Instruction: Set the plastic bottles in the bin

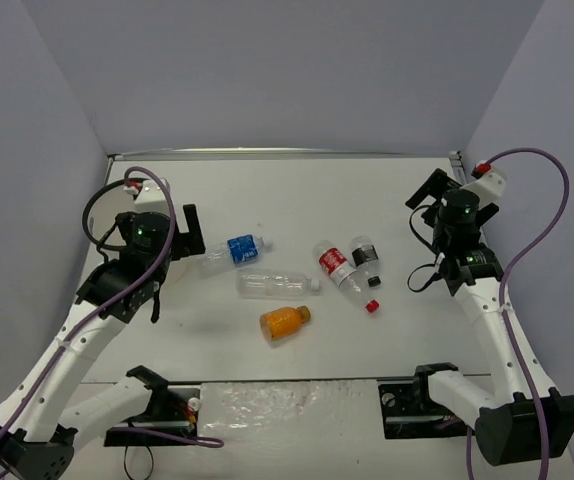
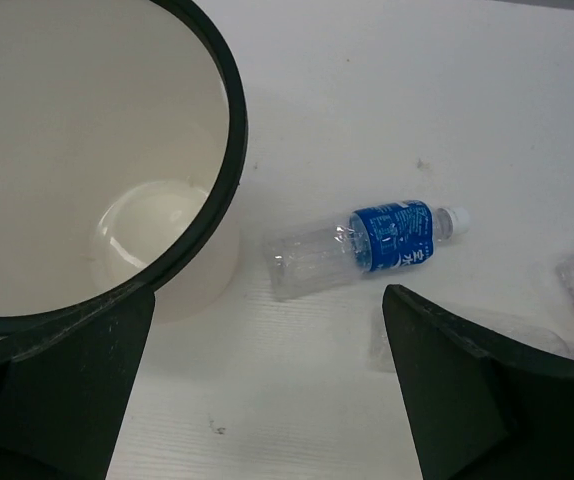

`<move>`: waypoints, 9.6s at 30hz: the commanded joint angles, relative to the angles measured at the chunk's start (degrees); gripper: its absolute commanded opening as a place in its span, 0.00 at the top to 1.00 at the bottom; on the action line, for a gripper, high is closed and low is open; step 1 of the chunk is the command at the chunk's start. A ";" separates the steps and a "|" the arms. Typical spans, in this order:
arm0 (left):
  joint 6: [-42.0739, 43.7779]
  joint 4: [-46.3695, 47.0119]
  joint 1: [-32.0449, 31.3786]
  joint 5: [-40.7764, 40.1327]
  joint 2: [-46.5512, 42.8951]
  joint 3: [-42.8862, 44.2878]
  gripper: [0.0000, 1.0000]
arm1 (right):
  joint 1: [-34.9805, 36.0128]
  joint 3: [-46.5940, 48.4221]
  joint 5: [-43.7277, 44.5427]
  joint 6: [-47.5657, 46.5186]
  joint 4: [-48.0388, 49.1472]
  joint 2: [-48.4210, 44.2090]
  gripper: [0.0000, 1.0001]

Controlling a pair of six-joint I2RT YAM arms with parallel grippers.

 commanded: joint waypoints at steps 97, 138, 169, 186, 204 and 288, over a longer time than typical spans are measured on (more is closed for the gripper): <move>-3.07 -5.52 21.38 -3.90 16.35 20.49 0.37 | -0.38 -1.04 -2.54 0.32 -3.79 -1.19 0.00; 50.20 -5.11 6.57 59.81 46.54 30.37 0.03 | -0.29 -1.67 -6.41 -1.52 -1.50 -0.44 0.00; 45.53 -9.93 6.92 49.22 63.53 31.73 0.23 | -0.29 -2.05 -7.13 -1.47 -1.24 -1.68 0.00; 35.95 -2.03 6.59 40.19 43.77 37.98 0.81 | -0.29 -2.42 -7.79 -1.54 -1.24 -3.82 0.00; 24.18 42.30 14.12 -1.99 13.07 15.99 0.86 | 0.33 -2.40 -15.11 -1.93 1.63 -0.73 0.00; -72.50 -20.51 -18.39 -1.89 38.30 13.73 0.03 | 11.51 3.38 6.27 -2.00 3.07 20.37 0.00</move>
